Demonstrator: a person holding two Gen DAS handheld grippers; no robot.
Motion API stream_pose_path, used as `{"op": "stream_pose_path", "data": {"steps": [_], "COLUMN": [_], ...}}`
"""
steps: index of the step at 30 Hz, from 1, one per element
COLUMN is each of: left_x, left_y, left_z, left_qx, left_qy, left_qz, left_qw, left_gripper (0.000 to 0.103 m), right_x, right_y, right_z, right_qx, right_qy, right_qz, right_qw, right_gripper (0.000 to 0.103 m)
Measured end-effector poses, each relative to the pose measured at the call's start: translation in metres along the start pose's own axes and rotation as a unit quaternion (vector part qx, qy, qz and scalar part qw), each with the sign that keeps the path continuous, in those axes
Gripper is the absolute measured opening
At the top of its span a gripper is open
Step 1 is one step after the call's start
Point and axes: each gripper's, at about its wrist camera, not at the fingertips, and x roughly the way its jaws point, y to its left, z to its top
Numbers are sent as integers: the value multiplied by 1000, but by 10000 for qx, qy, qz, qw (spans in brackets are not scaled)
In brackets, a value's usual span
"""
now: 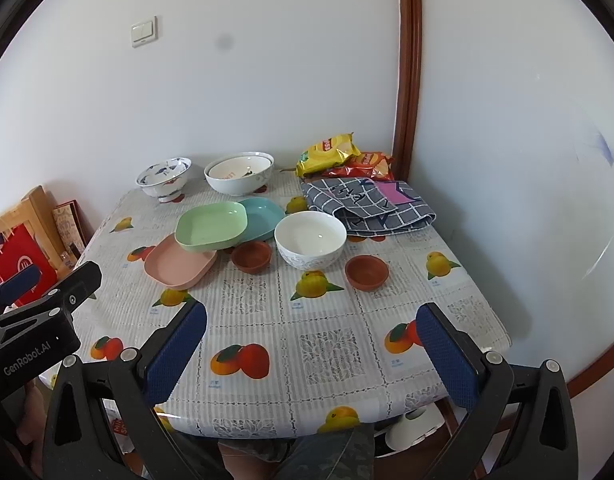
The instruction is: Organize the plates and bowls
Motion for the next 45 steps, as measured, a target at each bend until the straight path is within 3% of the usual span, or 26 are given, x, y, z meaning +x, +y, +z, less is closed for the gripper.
{"op": "stream_pose_path", "data": {"steps": [45], "left_x": [-1], "left_y": [0], "left_z": [2], "left_qx": [33], "left_qy": [-1], "left_qz": [41], "left_qw": [10000], "left_gripper": [103], "right_x": [-5], "right_y": [-1], "right_z": [1], "right_qx": [36], "right_qy": [-69], "right_qz": [18], "right_qw": [10000], "right_gripper": [103]}}
